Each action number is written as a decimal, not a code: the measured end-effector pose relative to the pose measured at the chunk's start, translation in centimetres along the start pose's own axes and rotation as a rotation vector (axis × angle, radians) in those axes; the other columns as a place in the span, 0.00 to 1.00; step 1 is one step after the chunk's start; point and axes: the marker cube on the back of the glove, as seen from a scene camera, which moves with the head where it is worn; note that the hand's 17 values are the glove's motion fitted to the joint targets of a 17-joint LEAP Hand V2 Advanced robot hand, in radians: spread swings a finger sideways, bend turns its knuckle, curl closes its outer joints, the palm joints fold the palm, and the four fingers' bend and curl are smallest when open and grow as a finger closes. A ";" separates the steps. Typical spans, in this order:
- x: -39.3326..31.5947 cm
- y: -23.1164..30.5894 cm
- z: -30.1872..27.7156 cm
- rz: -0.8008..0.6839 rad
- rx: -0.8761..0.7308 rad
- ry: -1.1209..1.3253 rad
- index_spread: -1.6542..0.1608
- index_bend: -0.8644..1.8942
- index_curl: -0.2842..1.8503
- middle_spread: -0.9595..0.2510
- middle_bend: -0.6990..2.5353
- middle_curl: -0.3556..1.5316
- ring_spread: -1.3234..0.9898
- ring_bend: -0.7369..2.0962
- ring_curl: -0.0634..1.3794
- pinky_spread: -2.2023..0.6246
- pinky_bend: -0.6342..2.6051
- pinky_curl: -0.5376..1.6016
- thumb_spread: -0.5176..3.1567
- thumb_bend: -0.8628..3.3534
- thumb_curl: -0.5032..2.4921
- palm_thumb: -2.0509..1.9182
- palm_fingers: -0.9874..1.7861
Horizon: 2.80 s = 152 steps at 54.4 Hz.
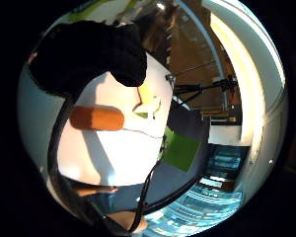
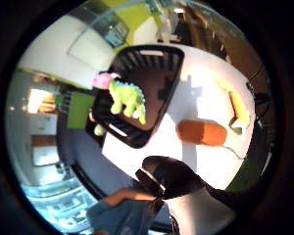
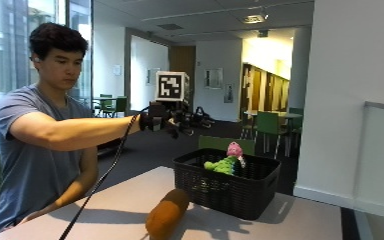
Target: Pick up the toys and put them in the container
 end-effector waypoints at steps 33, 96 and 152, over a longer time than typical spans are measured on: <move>3.8 3.1 19.9 -0.050 -0.262 -0.011 0.76 0.32 0.17 0.76 0.26 0.35 0.57 0.37 0.23 0.80 0.59 0.41 0.39 0.20 0.28 0.52 0.25; 4.6 1.6 17.2 0.246 0.010 -0.112 0.69 0.38 0.14 0.47 0.47 0.50 0.41 0.73 0.41 0.64 0.52 0.40 0.40 0.26 0.39 0.70 0.70; -16.1 -8.7 -8.9 0.259 0.244 -0.039 0.69 0.36 0.14 0.42 0.39 0.56 0.40 0.68 0.37 0.63 0.46 0.41 0.35 0.23 0.48 0.70 0.74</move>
